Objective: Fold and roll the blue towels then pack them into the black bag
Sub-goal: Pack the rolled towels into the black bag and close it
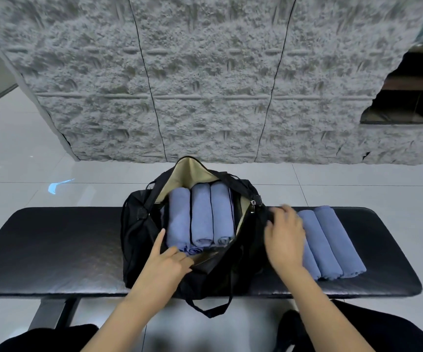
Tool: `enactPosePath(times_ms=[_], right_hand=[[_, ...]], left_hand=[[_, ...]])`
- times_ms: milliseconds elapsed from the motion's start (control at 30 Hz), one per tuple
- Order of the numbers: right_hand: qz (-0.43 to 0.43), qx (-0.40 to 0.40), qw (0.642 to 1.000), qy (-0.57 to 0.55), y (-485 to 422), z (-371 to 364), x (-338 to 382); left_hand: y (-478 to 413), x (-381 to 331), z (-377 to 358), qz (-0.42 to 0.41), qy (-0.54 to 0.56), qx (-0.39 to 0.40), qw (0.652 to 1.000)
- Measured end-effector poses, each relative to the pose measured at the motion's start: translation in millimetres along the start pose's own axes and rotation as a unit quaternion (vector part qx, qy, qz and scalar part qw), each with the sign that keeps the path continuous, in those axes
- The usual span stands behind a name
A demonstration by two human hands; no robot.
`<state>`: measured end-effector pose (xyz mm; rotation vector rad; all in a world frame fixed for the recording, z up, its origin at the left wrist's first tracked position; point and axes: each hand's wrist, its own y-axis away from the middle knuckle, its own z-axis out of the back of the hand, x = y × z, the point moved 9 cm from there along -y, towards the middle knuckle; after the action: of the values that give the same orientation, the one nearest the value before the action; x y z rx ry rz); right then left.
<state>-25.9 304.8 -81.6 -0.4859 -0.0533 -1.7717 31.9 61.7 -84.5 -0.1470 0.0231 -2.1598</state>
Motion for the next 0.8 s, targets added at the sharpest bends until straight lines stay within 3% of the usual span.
enactPosePath(times_ms=[67,133,333,433,533,600,667,733,800], right_hand=[[-0.147,0.106,0.982,0.050,16.1,-14.4,-57.7],[-0.171,0.195,0.956,0.137,32.4,-35.7,-81.8],[-0.125,0.174,0.946,0.242,33.7,-54.9,-88.5],[-0.120,0.155,0.964,0.179,34.1,-43.5,-83.3],[-0.144,0.068,0.987,0.030,45.5,-7.2,-73.0],[-0.141,0.015,0.985,-0.096,56.5,16.3,-60.4],[-0.134,-0.011,0.965,-0.226,65.6,33.6,-41.1],[-0.109,-0.018,0.946,-0.306,72.1,48.6,-13.0],[-0.076,-0.012,0.937,-0.341,78.7,58.3,15.5]], left_hand=[[8.3,2.0,-5.6,0.016,-0.004,-0.017,1.000],[12.5,1.9,-10.3,0.029,0.002,-0.022,0.999],[14.5,-0.6,1.8,0.067,0.029,-0.060,0.996],[14.3,-6.9,2.7,0.085,0.059,-0.052,0.993],[10.4,-10.1,5.8,0.101,0.104,-0.059,0.988],[4.4,-18.4,15.5,0.101,0.206,-0.080,0.970],[-5.1,-30.0,31.5,0.136,0.410,-0.078,0.898],[-15.5,-52.1,42.3,0.174,0.619,-0.022,0.765],[-25.3,-80.2,53.1,0.159,0.740,0.042,0.652]])
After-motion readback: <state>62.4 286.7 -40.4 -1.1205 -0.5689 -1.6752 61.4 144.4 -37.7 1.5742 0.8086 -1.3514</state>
